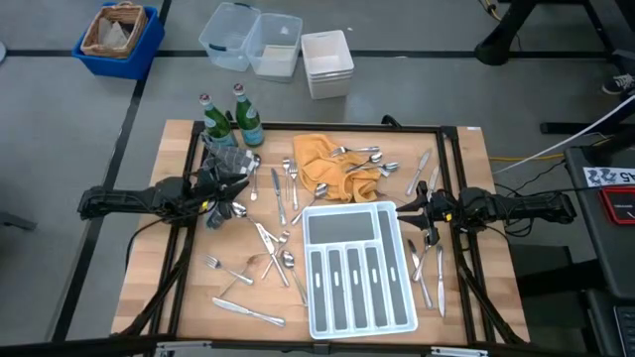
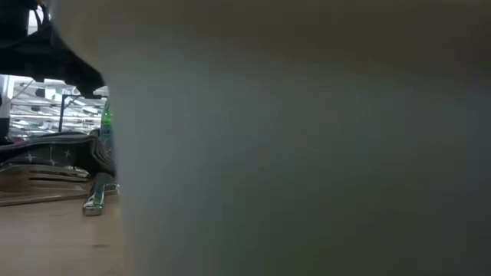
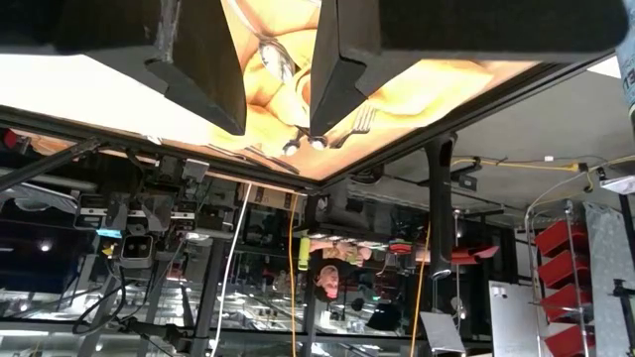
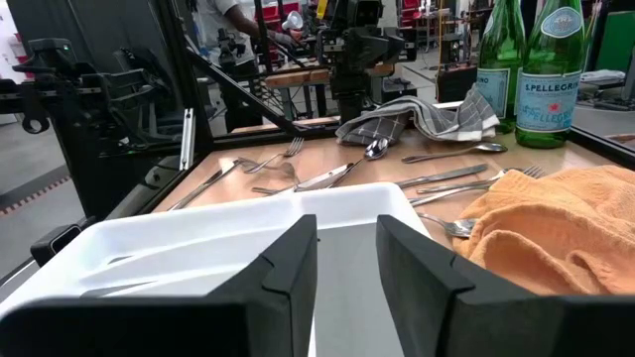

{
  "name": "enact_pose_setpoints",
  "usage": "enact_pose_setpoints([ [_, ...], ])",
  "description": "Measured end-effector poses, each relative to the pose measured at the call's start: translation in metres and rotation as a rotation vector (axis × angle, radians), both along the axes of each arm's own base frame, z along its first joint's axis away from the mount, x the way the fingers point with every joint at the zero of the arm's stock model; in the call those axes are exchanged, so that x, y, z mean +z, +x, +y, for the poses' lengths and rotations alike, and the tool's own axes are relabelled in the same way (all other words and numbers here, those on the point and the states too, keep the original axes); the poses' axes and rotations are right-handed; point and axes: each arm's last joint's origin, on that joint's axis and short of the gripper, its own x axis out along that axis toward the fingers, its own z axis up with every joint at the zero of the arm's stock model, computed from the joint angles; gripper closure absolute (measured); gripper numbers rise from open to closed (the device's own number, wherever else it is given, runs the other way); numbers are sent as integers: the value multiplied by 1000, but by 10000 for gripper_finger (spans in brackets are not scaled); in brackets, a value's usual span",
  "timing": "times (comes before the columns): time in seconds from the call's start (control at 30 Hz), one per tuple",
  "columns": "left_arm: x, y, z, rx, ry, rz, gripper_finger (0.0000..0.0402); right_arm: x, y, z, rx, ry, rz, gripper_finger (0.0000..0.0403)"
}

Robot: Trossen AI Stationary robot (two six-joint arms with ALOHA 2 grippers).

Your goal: Sort silverware

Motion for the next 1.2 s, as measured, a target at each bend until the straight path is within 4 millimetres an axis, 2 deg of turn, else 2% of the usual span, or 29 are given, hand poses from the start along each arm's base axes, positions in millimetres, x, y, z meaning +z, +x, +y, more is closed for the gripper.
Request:
enact_pose_setpoints([
  [0.3,0,0,0,0,0,0,298,8,0,0,-4,17,-60,292],
  [0.43,0,0,0,0,0,0,298,18,-1,-1,-16,93,-157,292],
  [0.7,0,0,0,0,0,0,298,36,-4,-1,-16,137,-337,292],
  [0.77,0,0,0,0,0,0,298,43,-7,-3,-65,152,-414,292],
  [0.9,0,0,0,0,0,0,298,52,-12,-11,-312,277,-529,292],
  [1.0,0,0,0,0,0,0,298,52,-12,-15,-468,318,-501,292],
  [1.2,0,0,0,-2,-37,-17,298,60,-8,-16,-514,344,-312,292],
])
